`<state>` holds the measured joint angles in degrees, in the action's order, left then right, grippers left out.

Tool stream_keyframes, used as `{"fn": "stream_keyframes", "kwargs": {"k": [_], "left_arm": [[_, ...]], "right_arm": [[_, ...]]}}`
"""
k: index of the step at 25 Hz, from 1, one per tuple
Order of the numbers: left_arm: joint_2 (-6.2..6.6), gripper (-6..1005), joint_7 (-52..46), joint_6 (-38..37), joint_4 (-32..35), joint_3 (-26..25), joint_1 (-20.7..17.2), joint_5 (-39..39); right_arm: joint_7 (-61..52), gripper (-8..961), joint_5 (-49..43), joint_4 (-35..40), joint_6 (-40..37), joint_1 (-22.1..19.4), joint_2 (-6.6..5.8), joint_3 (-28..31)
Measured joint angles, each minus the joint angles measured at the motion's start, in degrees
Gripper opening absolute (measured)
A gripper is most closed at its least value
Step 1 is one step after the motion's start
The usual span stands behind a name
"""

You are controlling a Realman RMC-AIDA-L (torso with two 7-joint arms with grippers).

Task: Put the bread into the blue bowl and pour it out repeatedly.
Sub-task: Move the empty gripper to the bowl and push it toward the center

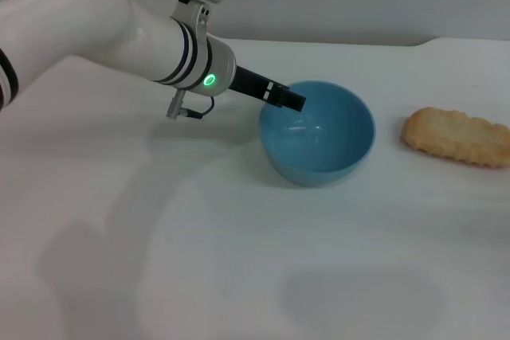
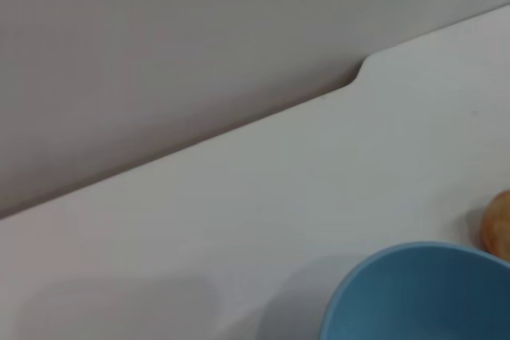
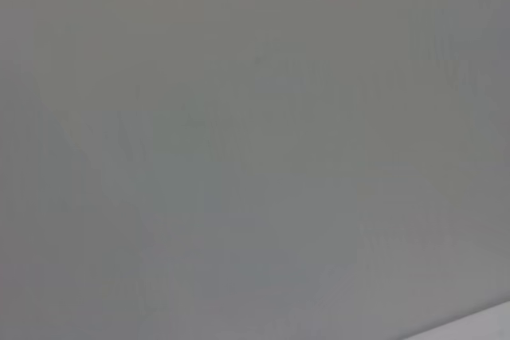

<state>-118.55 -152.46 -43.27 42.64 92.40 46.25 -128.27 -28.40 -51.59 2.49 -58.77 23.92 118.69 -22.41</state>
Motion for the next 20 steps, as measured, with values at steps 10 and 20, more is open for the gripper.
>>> {"fn": "stream_keyframes", "kwargs": {"k": [10,20], "left_arm": [[-0.11,813,0.0,2.2,-5.5,1.9,1.5,0.6],[-0.1,812,0.0,3.8,-8.5,2.3,1.5,3.0]], "right_arm": [[0.0,686,-0.1,-0.2,0.1,-0.2,0.06,-0.1],[0.0,684,-0.3,-0.3,0.2,-0.5,0.1,-0.1]]}}
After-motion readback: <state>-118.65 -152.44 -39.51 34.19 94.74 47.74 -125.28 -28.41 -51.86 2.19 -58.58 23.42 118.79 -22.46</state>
